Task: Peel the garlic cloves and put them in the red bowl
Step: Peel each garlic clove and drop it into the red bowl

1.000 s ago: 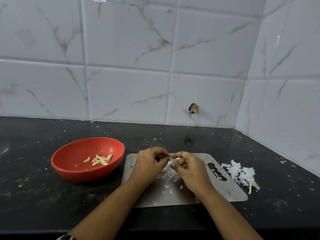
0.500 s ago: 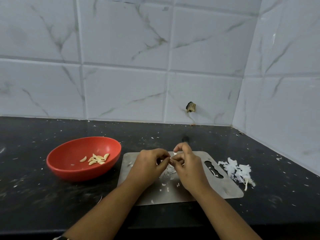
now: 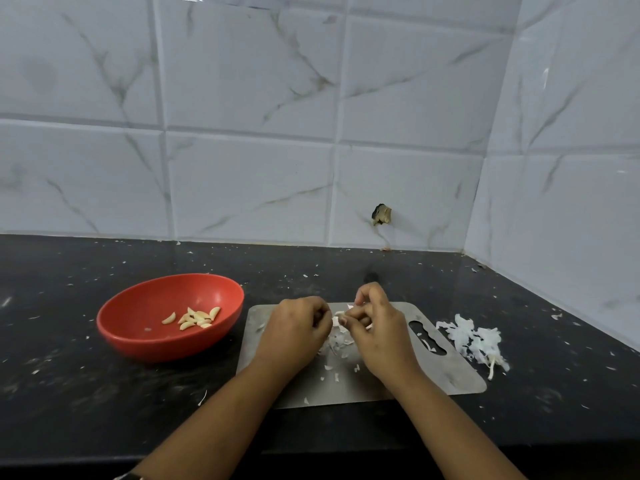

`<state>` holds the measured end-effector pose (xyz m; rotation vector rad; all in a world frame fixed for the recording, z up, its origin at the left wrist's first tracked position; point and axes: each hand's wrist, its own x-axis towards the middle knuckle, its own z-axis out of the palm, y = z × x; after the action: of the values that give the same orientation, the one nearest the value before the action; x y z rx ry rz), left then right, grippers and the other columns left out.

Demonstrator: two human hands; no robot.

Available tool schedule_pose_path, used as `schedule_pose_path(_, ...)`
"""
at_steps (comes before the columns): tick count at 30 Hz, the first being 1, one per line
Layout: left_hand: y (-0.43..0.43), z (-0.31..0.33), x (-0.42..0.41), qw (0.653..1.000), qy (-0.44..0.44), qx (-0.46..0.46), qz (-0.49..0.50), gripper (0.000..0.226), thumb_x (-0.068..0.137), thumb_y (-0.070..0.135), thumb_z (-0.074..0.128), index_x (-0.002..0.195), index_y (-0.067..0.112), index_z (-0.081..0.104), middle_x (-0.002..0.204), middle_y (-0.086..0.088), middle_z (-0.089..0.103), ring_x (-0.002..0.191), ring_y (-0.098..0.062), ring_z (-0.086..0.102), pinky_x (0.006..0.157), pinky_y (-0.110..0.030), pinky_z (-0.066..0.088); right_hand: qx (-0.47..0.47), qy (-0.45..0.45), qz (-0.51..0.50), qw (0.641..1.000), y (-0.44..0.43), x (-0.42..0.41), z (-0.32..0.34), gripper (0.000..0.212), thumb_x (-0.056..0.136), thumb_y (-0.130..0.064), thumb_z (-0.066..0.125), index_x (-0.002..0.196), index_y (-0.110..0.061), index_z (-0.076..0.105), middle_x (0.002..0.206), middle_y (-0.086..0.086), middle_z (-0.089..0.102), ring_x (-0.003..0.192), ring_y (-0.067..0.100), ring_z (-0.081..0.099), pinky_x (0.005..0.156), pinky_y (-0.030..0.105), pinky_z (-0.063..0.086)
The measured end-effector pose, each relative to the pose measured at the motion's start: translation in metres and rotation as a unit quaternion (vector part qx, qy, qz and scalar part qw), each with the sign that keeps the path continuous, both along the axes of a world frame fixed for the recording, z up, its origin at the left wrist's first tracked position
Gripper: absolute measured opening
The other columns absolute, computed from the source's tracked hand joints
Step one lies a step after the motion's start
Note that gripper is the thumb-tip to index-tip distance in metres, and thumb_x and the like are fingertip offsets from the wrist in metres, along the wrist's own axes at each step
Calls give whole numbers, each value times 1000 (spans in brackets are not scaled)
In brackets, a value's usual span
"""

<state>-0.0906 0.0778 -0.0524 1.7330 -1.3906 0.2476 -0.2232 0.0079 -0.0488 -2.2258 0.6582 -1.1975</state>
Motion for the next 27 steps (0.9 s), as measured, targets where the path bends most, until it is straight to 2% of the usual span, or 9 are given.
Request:
schedule_pose_path(4,0,0,0,998,50,-2,-38,6,84,19,71,89,19,73,77,8,72,69,-3,65,69,-21,54,69,-38,23,997,-2,-1,3,16,88,-10,70,92,-25,67,77,-7,71,73,-2,65,62,8,46)
schedule_pose_path(6,0,1,-2,997,59,-15,-53,8,84,18,71,91,19,75,79,8,73,69,-2,66,68,-17,53,85,-32,31,995,-2,-1,3,12,87,-9,70,93,-20,73,81,-8,72,76,-2,66,64,9,48)
schedule_pose_path(12,2,4,-3,993,80,-46,-70,2,83,20,74,84,20,76,70,14,69,64,1,64,62,-18,52,133,-55,58,988,-4,-2,3,8,84,-10,73,92,-12,75,81,-2,75,77,5,70,71,17,55)
schedule_pose_path(16,3,6,-3,989,107,-80,-67,5,79,17,77,78,21,73,68,15,68,63,2,63,57,-13,48,194,-79,101,973,-2,-3,5,10,83,-7,74,92,-10,75,79,2,75,77,10,72,67,17,53)
schedule_pose_path(20,4,6,-4,986,113,-97,-70,10,79,13,76,76,22,72,67,16,67,64,1,63,56,-11,46,233,-114,118,959,-1,-2,6,8,84,-9,73,91,-10,75,78,6,75,65,6,65,61,14,48)
schedule_pose_path(24,1,1,-2,989,103,-86,-62,12,82,15,74,79,25,68,81,14,71,70,0,65,62,-21,53,253,-118,128,952,-1,-2,5,7,84,-8,71,91,-8,74,77,7,75,62,5,63,59,15,49)
schedule_pose_path(27,-1,-1,1,987,127,-63,-79,24,85,11,70,78,32,61,92,9,72,76,-1,66,66,-25,56,272,-117,141,945,-2,-2,6,7,84,-5,71,91,-3,74,76,7,74,61,5,62,59,15,49)
